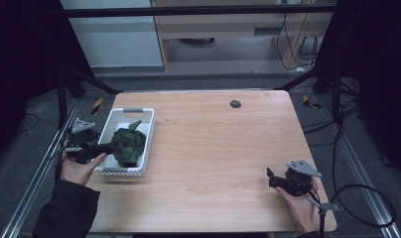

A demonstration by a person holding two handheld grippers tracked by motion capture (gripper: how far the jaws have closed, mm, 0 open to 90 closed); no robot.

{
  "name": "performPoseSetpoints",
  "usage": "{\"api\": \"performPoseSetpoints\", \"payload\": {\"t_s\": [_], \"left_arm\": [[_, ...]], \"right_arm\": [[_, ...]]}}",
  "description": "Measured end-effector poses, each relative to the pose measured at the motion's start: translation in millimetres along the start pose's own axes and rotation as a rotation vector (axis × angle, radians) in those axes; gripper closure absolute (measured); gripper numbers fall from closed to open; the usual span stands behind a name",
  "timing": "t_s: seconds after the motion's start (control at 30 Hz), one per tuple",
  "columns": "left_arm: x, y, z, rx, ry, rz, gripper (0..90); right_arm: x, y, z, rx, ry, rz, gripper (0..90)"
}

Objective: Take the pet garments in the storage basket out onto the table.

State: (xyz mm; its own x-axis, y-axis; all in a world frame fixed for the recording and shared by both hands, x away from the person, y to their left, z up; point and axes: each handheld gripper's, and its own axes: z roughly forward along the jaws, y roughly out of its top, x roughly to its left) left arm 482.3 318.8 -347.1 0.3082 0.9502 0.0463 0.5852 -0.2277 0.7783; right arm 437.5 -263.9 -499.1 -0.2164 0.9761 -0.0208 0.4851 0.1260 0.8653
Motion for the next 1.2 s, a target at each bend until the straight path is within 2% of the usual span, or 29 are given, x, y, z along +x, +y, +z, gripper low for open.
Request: {"api": "performPoseSetpoints", "payload": {"t_s": [0.6,1.2], "left_arm": [[6.6,19.7,20.0,0.073,0.030,0.029,21.0],[7.2,32.7,45.8,0.162,0.030,0.050,21.9]], "right_arm": [[0.0,-0.1,0.2,0.002,0.000,0.002,7.2],[-0.5,-0.1,0.6,0.004,-0.001,0.002,7.0]]}}
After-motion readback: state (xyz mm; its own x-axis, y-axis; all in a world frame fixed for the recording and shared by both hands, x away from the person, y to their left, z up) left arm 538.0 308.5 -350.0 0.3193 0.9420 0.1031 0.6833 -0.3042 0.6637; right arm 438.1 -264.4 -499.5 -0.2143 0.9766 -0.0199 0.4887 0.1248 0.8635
